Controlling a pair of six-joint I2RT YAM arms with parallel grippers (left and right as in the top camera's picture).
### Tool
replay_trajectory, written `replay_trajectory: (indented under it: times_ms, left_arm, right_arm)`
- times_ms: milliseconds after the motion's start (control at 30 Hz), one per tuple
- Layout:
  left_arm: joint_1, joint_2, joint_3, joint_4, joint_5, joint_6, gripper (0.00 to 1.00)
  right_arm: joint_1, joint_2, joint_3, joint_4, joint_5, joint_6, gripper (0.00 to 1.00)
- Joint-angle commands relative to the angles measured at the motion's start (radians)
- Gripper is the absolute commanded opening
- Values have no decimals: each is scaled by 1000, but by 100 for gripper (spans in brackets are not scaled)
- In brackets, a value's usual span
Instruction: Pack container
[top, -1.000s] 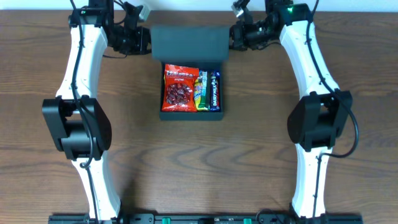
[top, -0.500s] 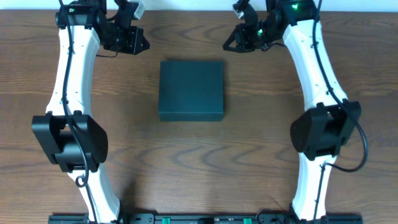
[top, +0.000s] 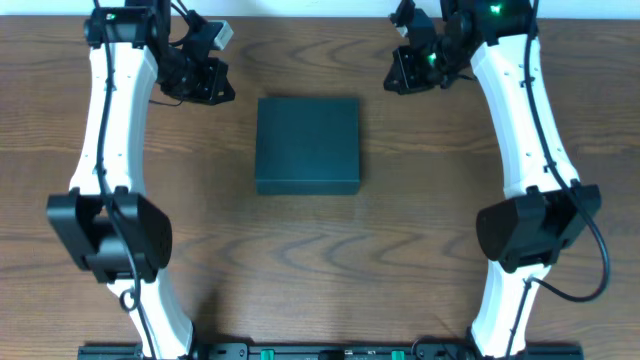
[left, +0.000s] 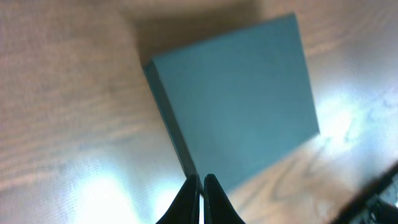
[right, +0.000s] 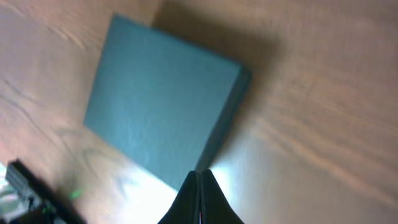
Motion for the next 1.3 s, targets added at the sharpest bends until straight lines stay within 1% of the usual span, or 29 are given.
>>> replay_trajectory:
  times_ms: [0, 100, 200, 267, 300, 367, 433, 500, 533, 667, 733, 800, 900, 933, 967, 1000, 1033, 1133, 1267]
  left_arm:
    - [-3, -90, 16, -56, 11, 28, 6]
    - [-6, -154, -24, -62, 30, 28, 6]
    - [-6, -249, -135, -12, 83, 27, 6]
    - [-6, -325, -243, 29, 87, 23, 6]
    - [-6, -382, -325, 66, 87, 15, 6]
    - [-5, -476, -449, 126, 83, 8, 6]
    - [-4, -587, -571, 183, 40, -23, 6]
    - [-5, -687, -653, 194, 10, -36, 6]
    - [-5, -730, -683, 188, 2, -37, 6]
    - [-5, -910, -775, 129, -19, -51, 6]
    - [-5, -982, -809, 94, -19, -52, 6]
    - [-5, -1049, -848, 78, -18, -51, 6]
    - [-5, -1133, -897, 88, -19, -56, 6]
    - [-5, -1146, -901, 89, -19, -64, 6]
    - [-5, -1159, -902, 89, -22, -83, 8]
    - [-5, -1168, -902, 89, -26, -108, 31]
    - [-5, -1172, -902, 86, -27, -126, 95]
    - [-5, -1175, -902, 66, -26, -187, 95]
    - [-5, -1175, -902, 49, -37, -193, 95]
  right_arm:
    - [14, -76, 14, -60, 21, -24, 2]
    - [39, -119, 13, -149, 62, -24, 2]
    - [87, -169, 6, -205, 117, -13, 2]
    - [138, -220, -17, -202, 190, 21, 1]
    - [171, -255, -34, -198, 242, 40, 2]
    - [223, -323, -77, -188, 308, 48, 1]
    - [262, -412, -154, -171, 338, 48, 2]
    - [283, -520, -275, -136, 339, 56, 1]
    - [288, -590, -362, -109, 340, 66, 2]
    - [287, -897, -749, 14, 323, 127, 2]
    - [288, -1079, -946, 83, 277, 157, 1]
    - [288, -1242, -1093, 142, 232, 175, 2]
    - [288, -1472, -1239, 184, 224, 288, 2]
    - [288, -1519, -1258, 184, 224, 310, 19]
    - [288, -1576, -1276, 183, 225, 334, 52]
    - [288, -1619, -1284, 180, 225, 343, 75]
    - [288, -1656, -1288, 180, 225, 343, 99]
    - [288, -1744, -1288, 179, 225, 343, 99]
    - [288, -1804, -1288, 167, 225, 343, 99]
